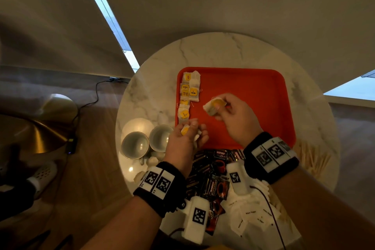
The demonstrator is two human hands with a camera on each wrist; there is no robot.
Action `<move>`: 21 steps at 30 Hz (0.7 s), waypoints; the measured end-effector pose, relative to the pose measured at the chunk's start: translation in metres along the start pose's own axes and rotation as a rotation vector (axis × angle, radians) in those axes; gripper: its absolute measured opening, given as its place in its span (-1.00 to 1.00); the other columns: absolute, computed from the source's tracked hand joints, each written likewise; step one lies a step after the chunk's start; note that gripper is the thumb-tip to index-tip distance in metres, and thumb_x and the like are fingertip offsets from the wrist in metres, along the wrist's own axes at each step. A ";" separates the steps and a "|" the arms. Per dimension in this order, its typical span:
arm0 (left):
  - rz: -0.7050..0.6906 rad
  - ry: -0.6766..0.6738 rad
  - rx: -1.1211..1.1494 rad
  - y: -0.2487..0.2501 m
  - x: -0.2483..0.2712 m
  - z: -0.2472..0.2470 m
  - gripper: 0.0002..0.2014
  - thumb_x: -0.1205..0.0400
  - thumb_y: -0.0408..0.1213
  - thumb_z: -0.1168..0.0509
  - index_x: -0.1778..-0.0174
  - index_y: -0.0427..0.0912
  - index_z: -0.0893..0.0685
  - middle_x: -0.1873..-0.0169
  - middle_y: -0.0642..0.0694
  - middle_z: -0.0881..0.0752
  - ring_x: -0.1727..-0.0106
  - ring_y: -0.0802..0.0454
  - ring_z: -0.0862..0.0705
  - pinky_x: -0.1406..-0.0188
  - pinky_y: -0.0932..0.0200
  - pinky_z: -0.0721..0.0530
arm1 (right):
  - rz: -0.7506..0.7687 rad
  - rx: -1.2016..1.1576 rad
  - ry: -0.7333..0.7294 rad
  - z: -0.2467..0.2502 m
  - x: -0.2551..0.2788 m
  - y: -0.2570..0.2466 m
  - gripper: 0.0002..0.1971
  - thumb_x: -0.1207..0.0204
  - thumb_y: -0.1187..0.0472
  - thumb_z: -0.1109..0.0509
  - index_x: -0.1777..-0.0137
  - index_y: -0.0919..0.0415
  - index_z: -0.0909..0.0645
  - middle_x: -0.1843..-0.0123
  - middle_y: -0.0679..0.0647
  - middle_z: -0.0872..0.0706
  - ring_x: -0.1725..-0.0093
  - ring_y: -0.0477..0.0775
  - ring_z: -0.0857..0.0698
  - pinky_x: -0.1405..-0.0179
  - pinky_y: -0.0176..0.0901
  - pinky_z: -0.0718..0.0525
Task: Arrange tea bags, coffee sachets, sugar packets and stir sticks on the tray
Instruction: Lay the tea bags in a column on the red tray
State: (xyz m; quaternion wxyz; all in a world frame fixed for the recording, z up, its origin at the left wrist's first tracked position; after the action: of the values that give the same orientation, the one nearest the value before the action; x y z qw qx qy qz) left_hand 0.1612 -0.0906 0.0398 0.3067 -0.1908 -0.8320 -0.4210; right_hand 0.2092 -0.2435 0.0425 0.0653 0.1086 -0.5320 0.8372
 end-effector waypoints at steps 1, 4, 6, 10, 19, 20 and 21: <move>0.001 0.022 0.013 0.002 -0.004 0.001 -0.71 -0.78 -0.31 -0.27 -0.38 -0.38 -0.56 0.14 -0.17 -0.76 0.19 0.05 -0.76 0.09 0.20 -0.82 | -0.017 0.006 -0.007 -0.003 -0.013 0.003 -0.86 -0.74 0.12 -0.30 -0.20 0.00 -0.65 -0.09 -0.09 -0.78 -0.03 -0.08 -0.80 -0.06 -0.03 -0.81; -0.007 0.055 0.021 0.007 -0.014 0.005 -0.76 -0.78 -0.30 -0.29 -0.30 -0.36 -0.60 0.15 -0.17 -0.77 0.21 0.06 -0.77 0.12 0.22 -0.83 | -0.088 0.110 -0.051 -0.019 -0.058 0.019 -0.89 -0.70 0.15 -0.36 -0.18 -0.03 -0.61 -0.07 -0.08 -0.76 0.03 -0.08 -0.78 0.04 -0.11 -0.78; -0.020 0.069 0.017 0.011 -0.019 0.008 -0.74 -0.77 -0.28 -0.30 -0.29 -0.38 -0.62 0.13 -0.17 -0.78 0.19 0.07 -0.78 0.13 0.22 -0.82 | -0.153 0.207 -0.117 -0.035 -0.085 0.034 -0.87 -0.67 0.15 -0.41 -0.17 -0.03 -0.60 -0.01 -0.04 -0.74 0.06 -0.01 -0.77 0.14 -0.14 -0.75; -0.036 0.076 0.026 0.015 -0.025 0.012 -0.67 -0.76 -0.26 -0.32 -0.32 -0.46 -0.59 0.11 -0.20 -0.77 0.16 0.04 -0.77 0.10 0.21 -0.81 | -0.181 0.381 -0.221 -0.058 -0.121 0.053 -0.80 -0.64 0.22 -0.45 -0.22 0.04 -0.64 0.04 -0.04 -0.70 0.11 -0.01 -0.70 0.35 -0.32 -0.54; 0.100 0.067 0.196 0.023 -0.032 0.009 -0.71 -0.78 -0.23 -0.21 -0.29 -0.34 -0.64 -0.20 -0.39 -0.78 -0.16 -0.19 -0.78 -0.22 0.00 -0.77 | -0.173 0.353 -0.051 -0.064 -0.130 0.065 -0.75 -0.51 0.27 -0.55 -0.06 0.11 -0.54 0.17 -0.02 -0.67 0.19 0.02 -0.70 0.31 -0.21 -0.63; 0.108 0.051 0.208 0.023 -0.032 0.008 -0.72 -0.79 -0.26 -0.17 -0.30 -0.34 -0.63 -0.24 -0.39 -0.76 -0.21 -0.21 -0.76 -0.27 -0.02 -0.73 | -0.182 0.326 -0.047 -0.062 -0.128 0.064 -0.73 -0.50 0.24 -0.57 -0.08 0.11 -0.54 0.17 -0.03 -0.67 0.19 0.01 -0.69 0.30 -0.22 -0.61; 0.112 0.038 0.211 0.023 -0.032 0.008 -0.71 -0.80 -0.28 -0.13 -0.30 -0.35 -0.62 -0.28 -0.39 -0.75 -0.25 -0.22 -0.75 -0.30 -0.03 -0.70 | -0.190 0.308 -0.033 -0.059 -0.124 0.062 -0.70 -0.49 0.20 -0.59 -0.10 0.09 -0.53 0.15 -0.03 -0.67 0.17 0.00 -0.69 0.26 -0.20 -0.62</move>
State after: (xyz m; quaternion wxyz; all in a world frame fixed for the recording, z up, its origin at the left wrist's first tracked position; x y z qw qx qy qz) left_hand 0.1953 -0.0724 0.0278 0.3638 -0.1958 -0.8538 -0.3167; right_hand 0.3087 -0.2155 -0.0679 0.1180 0.1805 -0.3861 0.8969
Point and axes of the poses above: each hand's wrist, its own x-axis away from the middle knuckle, its own z-axis out of the back of the hand, y = z × x, the point moved 1 cm from there along -x, towards the middle knuckle
